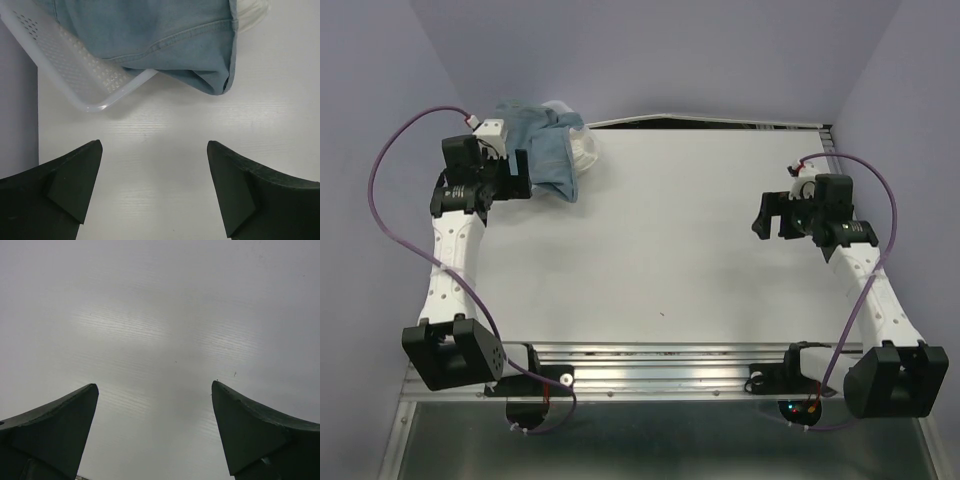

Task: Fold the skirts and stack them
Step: Grab the skirt from the pile, then move the skirt to the center of the board

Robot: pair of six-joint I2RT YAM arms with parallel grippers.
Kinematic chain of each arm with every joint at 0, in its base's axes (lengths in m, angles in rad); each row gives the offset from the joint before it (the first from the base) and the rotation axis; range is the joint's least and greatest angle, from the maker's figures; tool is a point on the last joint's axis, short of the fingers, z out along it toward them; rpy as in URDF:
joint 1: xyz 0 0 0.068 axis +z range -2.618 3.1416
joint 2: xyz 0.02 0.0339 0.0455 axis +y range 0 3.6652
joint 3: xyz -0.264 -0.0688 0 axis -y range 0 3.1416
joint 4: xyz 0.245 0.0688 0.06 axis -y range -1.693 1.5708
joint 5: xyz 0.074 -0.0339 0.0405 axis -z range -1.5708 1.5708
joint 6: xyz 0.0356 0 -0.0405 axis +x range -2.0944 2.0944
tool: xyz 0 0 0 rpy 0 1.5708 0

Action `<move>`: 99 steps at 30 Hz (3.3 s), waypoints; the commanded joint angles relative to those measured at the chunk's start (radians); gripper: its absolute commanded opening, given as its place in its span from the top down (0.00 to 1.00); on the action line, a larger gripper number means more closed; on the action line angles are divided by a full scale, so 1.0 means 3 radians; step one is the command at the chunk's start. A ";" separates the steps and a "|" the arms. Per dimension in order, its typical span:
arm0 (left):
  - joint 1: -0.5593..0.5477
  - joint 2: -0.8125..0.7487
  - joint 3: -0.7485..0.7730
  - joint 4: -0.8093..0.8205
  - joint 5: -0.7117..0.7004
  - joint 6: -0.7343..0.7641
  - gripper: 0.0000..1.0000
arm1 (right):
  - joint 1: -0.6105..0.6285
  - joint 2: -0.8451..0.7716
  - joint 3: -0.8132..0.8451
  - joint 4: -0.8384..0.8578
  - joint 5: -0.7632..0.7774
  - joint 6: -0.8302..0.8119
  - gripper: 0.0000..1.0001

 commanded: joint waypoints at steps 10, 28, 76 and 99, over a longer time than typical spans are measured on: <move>0.0405 0.1247 0.1615 0.0042 -0.0542 -0.0114 0.06 | -0.0007 0.0233 0.0311 0.0066 -0.0135 -0.0046 0.00; 0.0595 0.2941 0.3028 0.0906 -0.0011 -0.0033 0.22 | -0.0007 0.0733 0.0413 0.0087 -0.0176 -0.0051 0.00; 0.0242 0.2448 0.3406 0.1555 0.0684 -0.0095 1.00 | -0.0007 0.0831 0.0643 -0.0016 -0.0227 0.0010 0.00; -0.2135 0.0672 0.1733 0.1300 0.0985 0.0724 1.00 | -0.0370 0.0698 0.1717 -0.0195 -0.0503 -0.0051 0.00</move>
